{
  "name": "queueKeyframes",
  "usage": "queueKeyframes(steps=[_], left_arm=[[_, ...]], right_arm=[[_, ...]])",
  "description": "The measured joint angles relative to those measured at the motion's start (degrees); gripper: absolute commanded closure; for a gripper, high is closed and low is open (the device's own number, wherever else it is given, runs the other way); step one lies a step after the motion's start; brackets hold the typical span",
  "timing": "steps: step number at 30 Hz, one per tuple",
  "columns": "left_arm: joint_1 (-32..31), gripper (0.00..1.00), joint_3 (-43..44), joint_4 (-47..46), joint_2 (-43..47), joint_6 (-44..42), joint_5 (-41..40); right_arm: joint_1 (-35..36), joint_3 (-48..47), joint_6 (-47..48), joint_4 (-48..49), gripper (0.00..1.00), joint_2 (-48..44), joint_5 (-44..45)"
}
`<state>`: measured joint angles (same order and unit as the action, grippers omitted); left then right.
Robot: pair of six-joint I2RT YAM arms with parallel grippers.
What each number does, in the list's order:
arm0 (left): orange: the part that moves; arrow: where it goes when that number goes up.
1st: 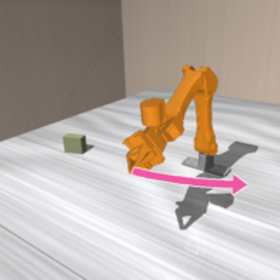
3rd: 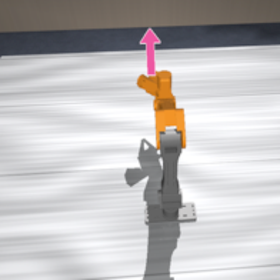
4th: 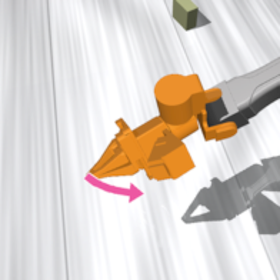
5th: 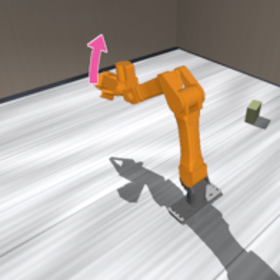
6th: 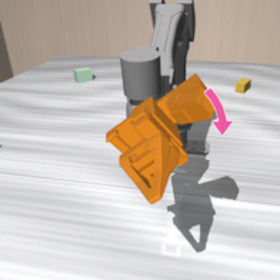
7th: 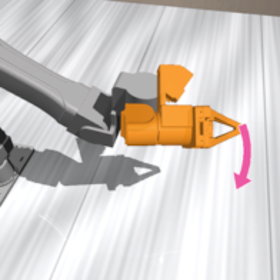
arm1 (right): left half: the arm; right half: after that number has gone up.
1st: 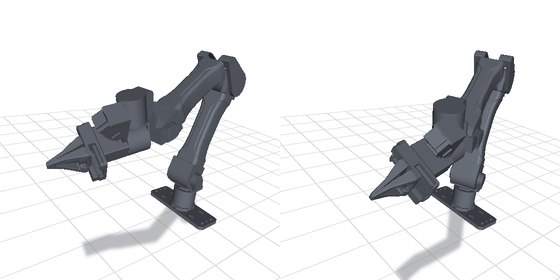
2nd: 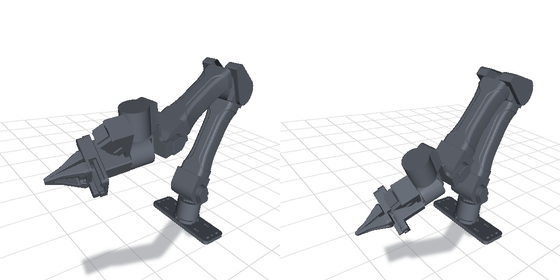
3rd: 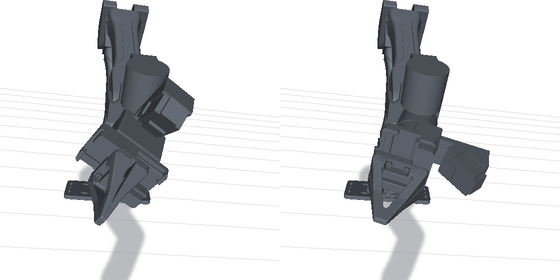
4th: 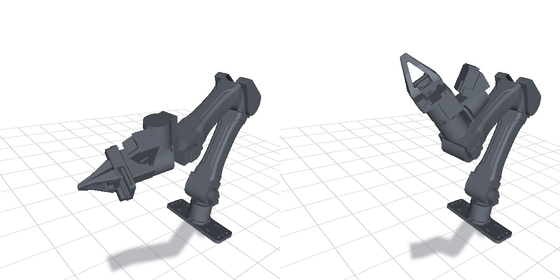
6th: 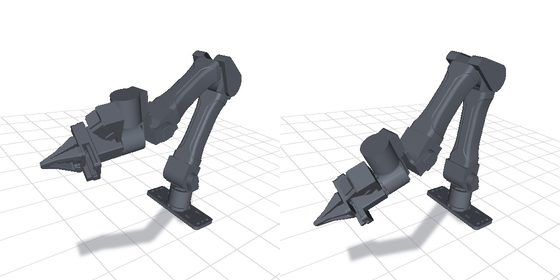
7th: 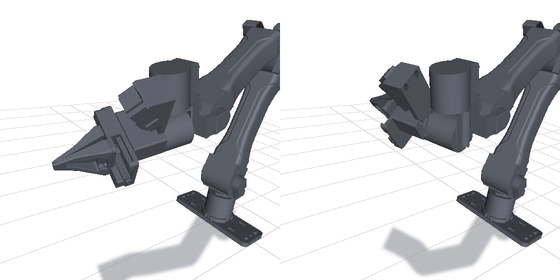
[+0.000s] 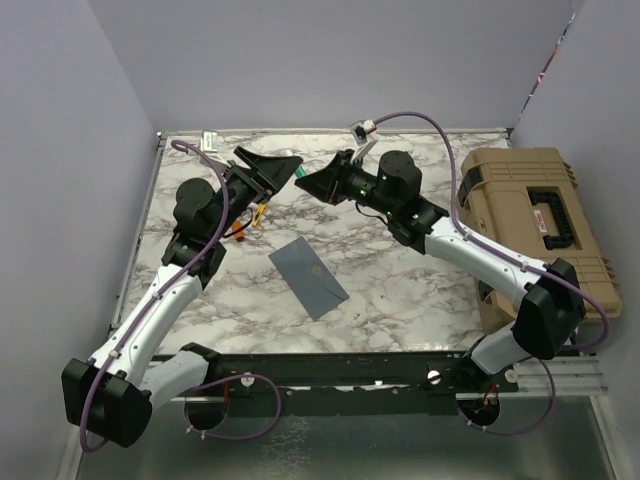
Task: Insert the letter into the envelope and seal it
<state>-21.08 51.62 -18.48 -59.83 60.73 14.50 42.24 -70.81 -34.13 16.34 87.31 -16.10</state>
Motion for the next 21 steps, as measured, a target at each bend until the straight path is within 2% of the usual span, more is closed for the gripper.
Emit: queueKeyframes(steps=[4,6,9,14,21], left_arm=[[0.00,0.22,-0.35,1.49,0.59,-0.04,-0.22],[0.00,0.30,-0.35,1.75,0.17,-0.02,-0.20],[0.00,0.47,-0.35,1.90,-0.92,0.13,-0.11],[0.00,0.61,-0.28,1.14,-2.03,0.02,1.01],[0.00,0.62,-0.26,-0.74,-2.54,0.11,2.49]], right_arm=[[0.00,0.07,-0.39,1.88,0.99,-0.76,0.09],[-0.02,0.07,-0.39,3.08,1.00,-1.09,-0.15],[-0.11,0.07,-0.39,4.26,1.00,-1.22,-1.20],[-0.28,0.17,-0.90,5.07,0.99,-1.22,-2.91],[-0.37,0.22,-0.94,5.14,0.99,-1.20,-4.96]])
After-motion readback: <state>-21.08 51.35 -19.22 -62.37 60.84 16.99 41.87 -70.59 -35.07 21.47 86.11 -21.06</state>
